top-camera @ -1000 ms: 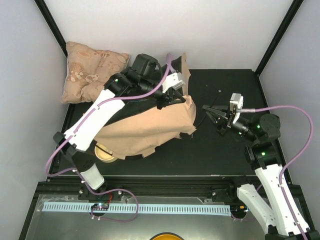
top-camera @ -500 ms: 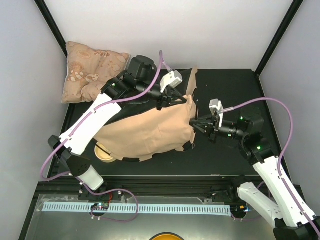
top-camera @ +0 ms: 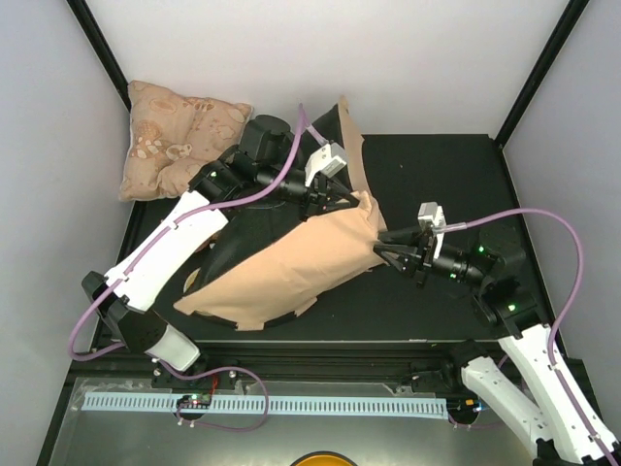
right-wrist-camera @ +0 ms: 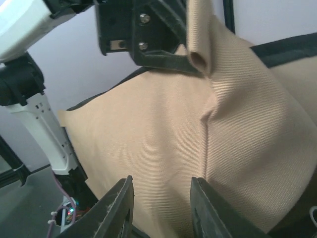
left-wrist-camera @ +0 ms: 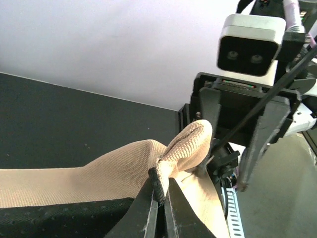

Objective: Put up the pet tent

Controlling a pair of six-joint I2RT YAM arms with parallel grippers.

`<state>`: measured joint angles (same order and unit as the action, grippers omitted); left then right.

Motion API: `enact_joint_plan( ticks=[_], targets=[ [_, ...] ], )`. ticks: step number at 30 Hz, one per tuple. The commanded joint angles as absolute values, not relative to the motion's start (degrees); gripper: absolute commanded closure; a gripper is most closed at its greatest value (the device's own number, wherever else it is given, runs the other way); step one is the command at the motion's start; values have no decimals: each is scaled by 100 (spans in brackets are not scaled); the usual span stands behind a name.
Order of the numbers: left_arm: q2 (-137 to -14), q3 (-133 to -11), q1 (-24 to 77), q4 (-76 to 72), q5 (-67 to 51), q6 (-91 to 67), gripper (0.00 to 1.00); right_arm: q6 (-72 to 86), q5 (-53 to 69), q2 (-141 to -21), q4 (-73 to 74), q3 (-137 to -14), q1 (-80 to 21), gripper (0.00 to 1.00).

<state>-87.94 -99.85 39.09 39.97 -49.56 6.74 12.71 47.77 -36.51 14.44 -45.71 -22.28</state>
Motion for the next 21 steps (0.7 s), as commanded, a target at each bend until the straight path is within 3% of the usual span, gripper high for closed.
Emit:
enact_joint_plan(
  ticks=[1,7,13,17,21],
  targets=[
    [-8573,-9993,3903,3862,-5260,757,98,1294,4443,-3680,1461,-4720,-2259,63],
    [-8491,-9932,3906,3971,-5215,868,98,1199,4012,-3148,1177,-4698,-2257,45],
    [-8401,-9987,3901,3981,-5223,877,98,1139,3549,-2489,661,-4579,-2259,39],
    [-8359,-10000,3895,4009,-5195,896,98,1037,3870,-2405,434,-4645,-2259,45],
    [-8367,-10019,3899,4039,-5229,896,98,914,4187,-2610,465,-4848,-2259,62]
  ],
)
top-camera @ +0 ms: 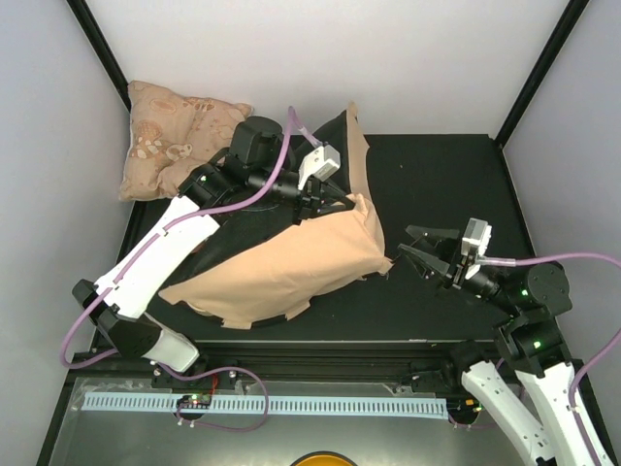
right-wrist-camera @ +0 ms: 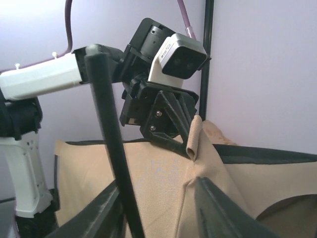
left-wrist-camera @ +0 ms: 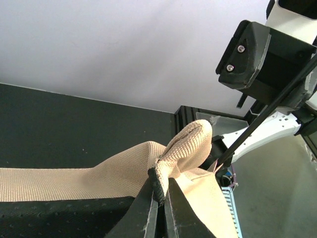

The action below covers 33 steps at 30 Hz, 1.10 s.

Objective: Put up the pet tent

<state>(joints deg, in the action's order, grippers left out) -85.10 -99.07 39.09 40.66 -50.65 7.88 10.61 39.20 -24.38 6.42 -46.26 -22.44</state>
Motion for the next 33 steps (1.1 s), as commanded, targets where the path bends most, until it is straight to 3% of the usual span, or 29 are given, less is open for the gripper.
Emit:
enact_joint_plan(
  ticks=[1,5,6,16,33],
  targets=[
    [-8367,-10024,3898,4049,-5236,901,98,906,4226,-2663,461,-4901,-2259,65],
    [-8358,-10032,3897,4065,-5248,913,98,971,4334,-2793,397,-5024,-2257,96],
    [-8358,-10043,3894,4069,-5248,906,99,1001,4386,-2813,390,-5039,-2259,98],
    [-8238,-9829,3897,3315,-6061,282,98,1864,6016,-3826,917,-5031,-2255,99],
    [-8177,-9372,3906,2972,-6454,100,98,1905,6639,-4860,1649,-4951,-2267,99]
  ],
)
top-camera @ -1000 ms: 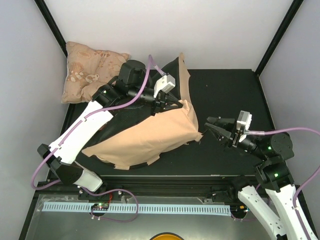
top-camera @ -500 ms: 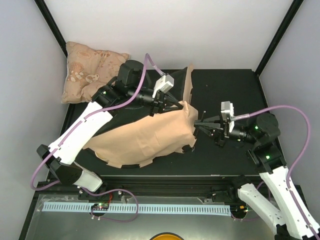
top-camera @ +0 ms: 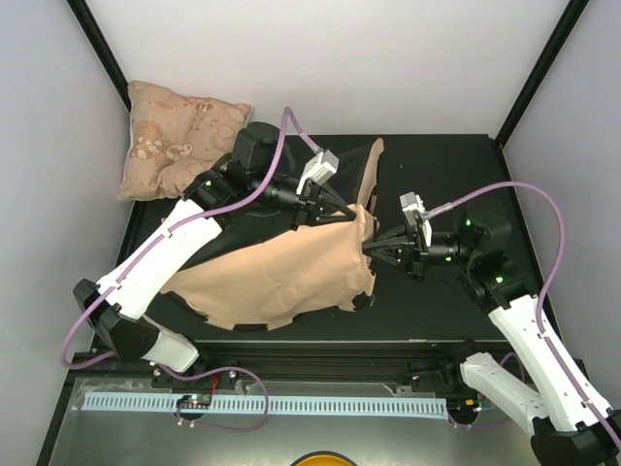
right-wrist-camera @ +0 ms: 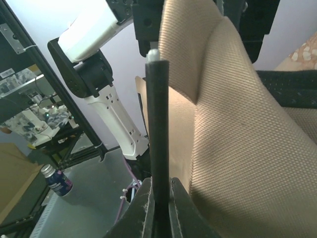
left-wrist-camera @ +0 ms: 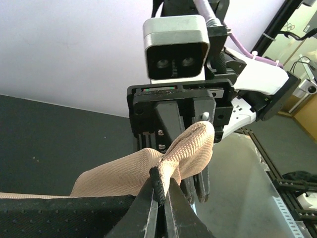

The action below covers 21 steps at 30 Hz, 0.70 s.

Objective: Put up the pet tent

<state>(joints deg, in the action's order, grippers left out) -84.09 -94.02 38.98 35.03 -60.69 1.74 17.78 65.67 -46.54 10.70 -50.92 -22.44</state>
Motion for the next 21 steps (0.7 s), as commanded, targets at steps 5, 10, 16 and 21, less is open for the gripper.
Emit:
enact_joint_plan(
  ticks=[5,10,16,21],
  targets=[
    [-8180,-9303,3905,2910,-6468,64,99,1768,6577,-4933,1848,-4921,-2380,99],
    [-8208,-9301,3904,2867,-6478,19,99,1589,6458,-4981,2034,-4974,-2501,99],
    [-8203,-9307,3900,2821,-6442,-32,99,1432,6353,-5017,2185,-4962,-2590,99],
    [-8217,-9282,3905,2817,-6500,-35,98,1448,6301,-5074,2205,-5045,-2619,99]
  ],
)
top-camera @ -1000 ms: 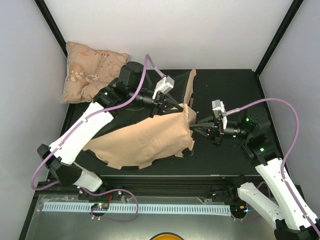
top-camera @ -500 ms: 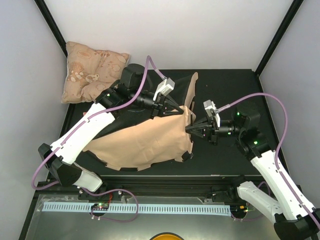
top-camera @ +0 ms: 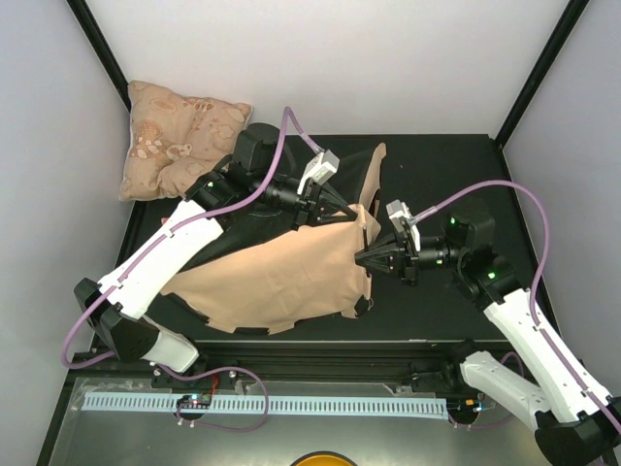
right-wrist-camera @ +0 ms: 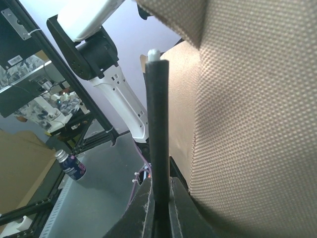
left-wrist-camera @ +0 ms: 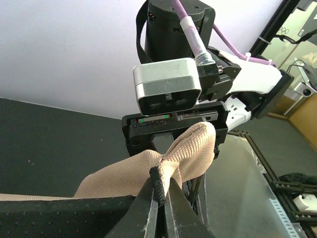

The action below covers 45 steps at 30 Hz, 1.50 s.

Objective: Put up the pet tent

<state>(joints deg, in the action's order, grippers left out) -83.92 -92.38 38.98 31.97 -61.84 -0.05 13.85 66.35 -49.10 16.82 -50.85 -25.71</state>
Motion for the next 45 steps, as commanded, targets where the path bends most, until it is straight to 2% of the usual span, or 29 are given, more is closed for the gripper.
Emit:
enact_joint_plan(
  ticks=[1,17,34,35,37,38,42,45],
  targets=[
    [-8218,-9270,3906,2821,-6511,-35,98,1443,6293,-5086,2206,-5076,-2619,99],
    [-8175,-9132,3913,3041,-6627,198,98,1463,6186,-5361,2189,-5548,-2699,99],
    [-8166,-9001,4039,4109,-6360,1278,97,2038,5923,-5199,1696,-5669,-2704,99],
    [-8166,-9016,4042,4135,-6260,1280,84,2039,5882,-5176,1683,-5669,-2695,99],
    [-8106,-9064,4036,4145,-5989,1188,51,2044,5772,-5131,1624,-5656,-2698,99],
    [-8046,-9106,4038,4140,-5820,1138,45,2055,5735,-5117,1603,-5654,-2698,99],
    [-7513,-9165,4037,3890,-4819,773,4,2132,5457,-5090,1463,-5691,-2698,99],
    [-6840,-9078,4038,3671,-3838,491,1,2315,5171,-5014,1198,-5730,-2699,99]
  ],
)
